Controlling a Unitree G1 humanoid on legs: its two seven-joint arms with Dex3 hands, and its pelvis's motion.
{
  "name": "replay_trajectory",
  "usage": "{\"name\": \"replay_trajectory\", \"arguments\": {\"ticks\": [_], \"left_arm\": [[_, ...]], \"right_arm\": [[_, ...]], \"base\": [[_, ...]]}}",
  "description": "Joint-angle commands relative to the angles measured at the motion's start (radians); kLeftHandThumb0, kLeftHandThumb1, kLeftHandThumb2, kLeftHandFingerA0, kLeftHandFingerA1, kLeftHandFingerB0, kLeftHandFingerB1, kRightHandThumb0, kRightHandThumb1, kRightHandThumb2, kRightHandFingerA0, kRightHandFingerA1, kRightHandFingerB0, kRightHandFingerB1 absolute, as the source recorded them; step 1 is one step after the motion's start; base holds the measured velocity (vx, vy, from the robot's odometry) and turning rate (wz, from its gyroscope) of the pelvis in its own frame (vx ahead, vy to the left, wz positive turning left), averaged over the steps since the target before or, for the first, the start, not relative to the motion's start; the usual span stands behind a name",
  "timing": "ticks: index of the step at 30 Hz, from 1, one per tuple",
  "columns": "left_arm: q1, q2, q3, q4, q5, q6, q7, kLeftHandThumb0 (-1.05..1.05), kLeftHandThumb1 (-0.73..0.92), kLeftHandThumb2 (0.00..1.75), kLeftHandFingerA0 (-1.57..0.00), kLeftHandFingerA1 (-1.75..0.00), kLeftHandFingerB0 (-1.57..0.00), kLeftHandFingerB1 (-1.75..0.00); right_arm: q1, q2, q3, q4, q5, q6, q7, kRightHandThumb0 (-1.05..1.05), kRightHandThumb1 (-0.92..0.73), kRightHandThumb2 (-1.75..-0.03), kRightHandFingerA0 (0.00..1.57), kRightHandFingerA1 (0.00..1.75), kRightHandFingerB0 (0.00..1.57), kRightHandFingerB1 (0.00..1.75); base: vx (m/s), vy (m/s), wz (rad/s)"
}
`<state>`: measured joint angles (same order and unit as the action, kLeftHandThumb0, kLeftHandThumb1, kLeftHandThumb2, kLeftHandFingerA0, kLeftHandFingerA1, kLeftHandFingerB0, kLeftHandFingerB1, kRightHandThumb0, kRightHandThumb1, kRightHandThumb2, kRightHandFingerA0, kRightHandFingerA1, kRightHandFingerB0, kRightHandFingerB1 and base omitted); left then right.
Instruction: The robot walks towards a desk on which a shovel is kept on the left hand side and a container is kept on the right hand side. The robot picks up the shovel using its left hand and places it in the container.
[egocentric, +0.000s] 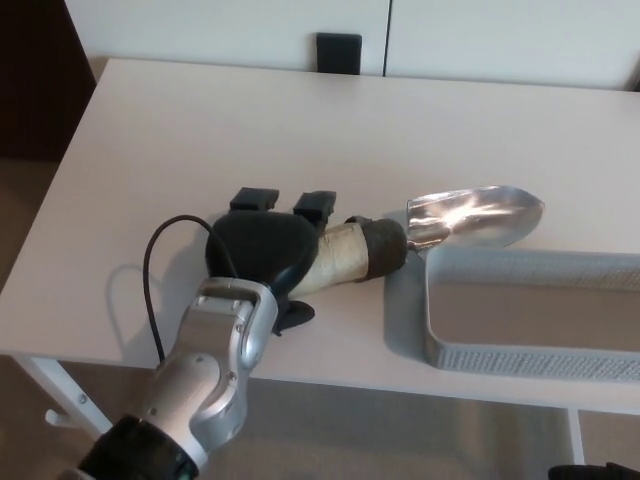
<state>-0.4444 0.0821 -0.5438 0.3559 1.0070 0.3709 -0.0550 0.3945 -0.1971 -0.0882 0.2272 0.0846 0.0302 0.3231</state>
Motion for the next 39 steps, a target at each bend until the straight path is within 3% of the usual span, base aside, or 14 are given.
{"name": "replay_trajectory", "arguments": {"ticks": [1, 3, 5, 8, 9, 11, 12, 14, 17, 19, 22, 32, 35, 39], "left_arm": [[-0.025, 0.004, -0.008, 0.09, -0.02, 0.006, 0.022, -0.46, 0.31, 0.73, -0.09, -0.46, 0.0, -0.31], [-0.04, 0.004, -0.025, 0.114, -0.007, 0.008, 0.032, -0.51, 0.43, 0.54, -0.14, -0.34, -0.08, -0.22], [-0.059, 0.003, -0.044, 0.139, -0.004, 0.0, 0.03, -0.3, 0.21, 0.81, -0.01, -0.48, 0.0, -0.49], [-0.085, -0.018, -0.05, 0.179, -0.029, -0.009, 0.031, -0.31, 0.21, 0.82, -0.01, -0.48, 0.0, -0.49], [-0.096, -0.022, -0.061, 0.194, -0.025, -0.007, 0.022, -0.61, 0.39, 0.71, -0.28, -0.46, -0.08, -0.29], [-0.123, -0.032, -0.042, 0.222, -0.09, -0.045, -0.043, -0.52, 0.47, 0.73, -0.46, -0.52, -0.13, -0.37], [-0.133, -0.039, -0.024, 0.235, -0.135, -0.072, -0.078, -0.33, 0.63, 0.59, -0.87, -0.76, -0.31, -0.33], [-0.149, -0.051, 0.023, 0.255, -0.234, -0.119, -0.17, -0.21, 0.7, 0.6, -0.94, -0.75, -0.42, -0.37], [-0.196, -0.061, 0.038, 0.343, -0.291, -0.148, -0.297, 0.0, 0.61, 0.57, -1.01, -0.71, -0.89, -0.6], [-0.179, -0.066, 0.038, 0.342, -0.287, -0.151, -0.262, 0.0, 0.66, 0.6, -0.85, -1.28, -0.71, -0.99], [-0.154, -0.076, 0.072, 0.345, -0.318, -0.159, -0.218, -0.04, 0.74, 0.58, -0.78, -1.43, -0.65, -1.08], [-0.09, -0.182, 0.43, 0.335, -0.587, -0.176, -0.072, -0.03, 0.75, 0.84, -0.87, -1.44, -0.68, -1.07], [-0.07, -0.25, 0.612, 0.285, -0.747, -0.111, -0.089, -0.08, 0.86, 0.85, -0.79, -1.74, -0.54, -1.19], [-0.089, -0.344, 0.818, 0.245, -0.902, 0.012, -0.036, -0.18, 0.92, 0.7, -0.74, -1.75, -0.33, -1.5]], "right_arm": [[0.001, -0.005, -0.011, -0.009, 0.018, 0.028, -0.001, -0.18, -0.55, -0.56, 0.73, 0.55, 0.59, 0.5], [-0.003, -0.006, -0.011, -0.005, 0.018, 0.026, 0.002, -0.19, -0.56, -0.56, 0.72, 0.55, 0.58, 0.5], [-0.004, -0.009, -0.005, -0.01, 0.009, 0.025, 0.001, -0.2, -0.56, -0.56, 0.73, 0.55, 0.59, 0.5], [-0.022, -0.005, -0.01, 0.004, 0.018, 0.036, 0.002, -0.19, -0.54, -0.55, 0.74, 0.55, 0.58, 0.5], [-0.019, -0.007, -0.007, -0.002, 0.009, 0.034, -0.003, -0.2, -0.55, -0.56, 0.75, 0.55, 0.59, 0.5], [-0.022, -0.006, -0.006, -0.005, 0.013, 0.031, 0.003, -0.21, -0.54, -0.55, 0.74, 0.56, 0.58, 0.5], [-0.022, -0.008, -0.005, -0.003, 0.014, 0.028, 0.007, -0.22, -0.54, -0.55, 0.73, 0.56, 0.58, 0.5], [-0.022, -0.008, -0.004, -0.005, 0.009, 0.029, 0.003, -0.22, -0.54, -0.55, 0.72, 0.56, 0.58, 0.5], [-0.032, -0.007, -0.001, -0.008, 0.011, 0.034, 0.008, -0.21, -0.55, -0.56, 0.72, 0.55, 0.59, 0.5], [-0.033, -0.008, -0.002, -0.006, 0.016, 0.032, 0.015, -0.22, -0.55, -0.56, 0.73, 0.56, 0.59, 0.51], [-0.034, -0.012, -0.002, 0.0, 0.017, 0.024, 0.025, -0.23, -0.55, -0.55, 0.72, 0.56, 0.58, 0.51], [-0.046, -0.021, -0.002, -0.004, 0.011, 0.043, 0.027, -0.23, -0.56, -0.56, 0.73, 0.55, 0.59, 0.5], [-0.047, -0.017, -0.004, -0.001, 0.016, 0.051, 0.026, -0.23, -0.55, -0.56, 0.74, 0.55, 0.59, 0.5], [-0.042, -0.017, -0.001, -0.006, 0.015, 0.045, 0.03, -0.23, -0.57, -0.56, 0.74, 0.55, 0.59, 0.5]], "base": [[0.0, 0.0, 0.0], [0.0, 0.0, 0.0], [0.0, 0.0, 0.0], [0.0, 0.0, 0.0], [0.0, 0.0, 0.0], [0.0, 0.0, 0.0], [0.0, 0.0, 0.0], [0.0, 0.0, 0.0], [0.0, 0.0, 0.0], [0.0, 0.0, 0.0], [0.0, 0.0, 0.0], [0.0, 0.0, 0.0], [0.0, 0.0, 0.0], [0.0, 0.0, 0.0]]}}
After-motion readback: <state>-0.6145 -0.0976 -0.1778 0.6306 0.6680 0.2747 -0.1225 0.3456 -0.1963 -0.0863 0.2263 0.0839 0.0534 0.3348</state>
